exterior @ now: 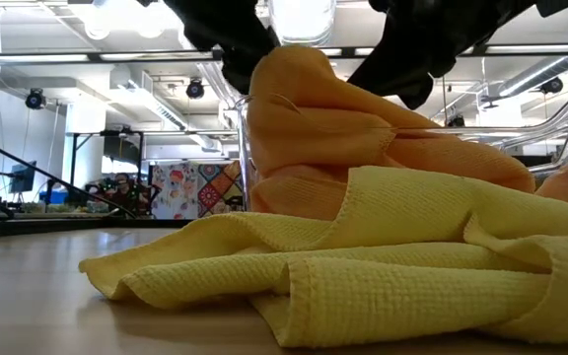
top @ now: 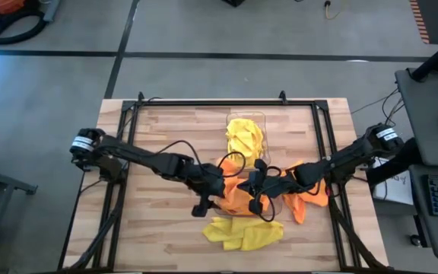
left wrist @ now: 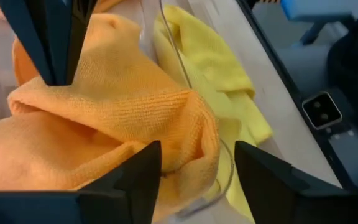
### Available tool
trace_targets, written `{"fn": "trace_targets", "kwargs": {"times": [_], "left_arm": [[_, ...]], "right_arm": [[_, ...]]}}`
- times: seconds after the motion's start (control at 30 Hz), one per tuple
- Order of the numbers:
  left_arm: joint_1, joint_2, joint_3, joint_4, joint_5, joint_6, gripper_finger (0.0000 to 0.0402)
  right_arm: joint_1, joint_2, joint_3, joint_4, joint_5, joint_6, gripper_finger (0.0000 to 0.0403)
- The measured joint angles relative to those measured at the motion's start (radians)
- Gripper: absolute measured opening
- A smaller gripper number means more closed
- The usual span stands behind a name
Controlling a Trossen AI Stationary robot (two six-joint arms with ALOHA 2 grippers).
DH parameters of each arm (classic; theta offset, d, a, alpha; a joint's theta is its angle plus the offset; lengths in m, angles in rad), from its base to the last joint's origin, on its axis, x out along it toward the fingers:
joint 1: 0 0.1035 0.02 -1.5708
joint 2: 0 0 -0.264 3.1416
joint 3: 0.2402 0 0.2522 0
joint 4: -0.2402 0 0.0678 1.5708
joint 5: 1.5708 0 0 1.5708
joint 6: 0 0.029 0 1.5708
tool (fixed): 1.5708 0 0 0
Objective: Sort microfiber towel by color & place in baskets
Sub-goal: Put the orange towel into the bottom transparent bin
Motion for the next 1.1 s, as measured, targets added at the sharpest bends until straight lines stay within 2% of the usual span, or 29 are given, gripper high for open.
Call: {"fn": "trace_targets", "kwargs": {"times": [0.2, 0.33, 0.43, 0.6, 0.7, 0.9, 1.1], "left_arm": [[0.0, -0.001, 0.13, -0.226, -0.007, 0.032, 0.0201], [0.0, -0.004, 0.181, -0.371, -0.09, 0.048, 0.0201], [0.003, -0.015, 0.19, -0.426, -0.122, 0.08, 0.0201], [0.02, -0.063, 0.159, -0.423, -0.125, 0.109, 0.0201], [0.043, -0.118, 0.114, -0.378, -0.17, 0.091, 0.0201], [0.115, -0.233, -0.073, -0.095, -0.203, -0.084, 0.0201], [0.142, -0.213, -0.231, 0.169, -0.206, -0.203, 0.0201]], "right_arm": [[0.0, -0.027, 0.0, -0.004, -0.029, -0.011, 0.0009], [0.0, -0.034, 0.0, -0.009, -0.061, -0.015, 0.0009], [0.0, -0.034, 0.0, -0.021, -0.06, -0.009, 0.0009], [0.0, -0.042, 0.0, -0.05, -0.06, -0.008, 0.0009], [0.0, -0.059, 0.0, -0.055, -0.059, -0.008, 0.0009], [0.0, -0.099, 0.0, -0.063, -0.048, -0.011, 0.0009], [0.0, -0.109, 0.0, -0.066, -0.032, -0.033, 0.0009]]}}
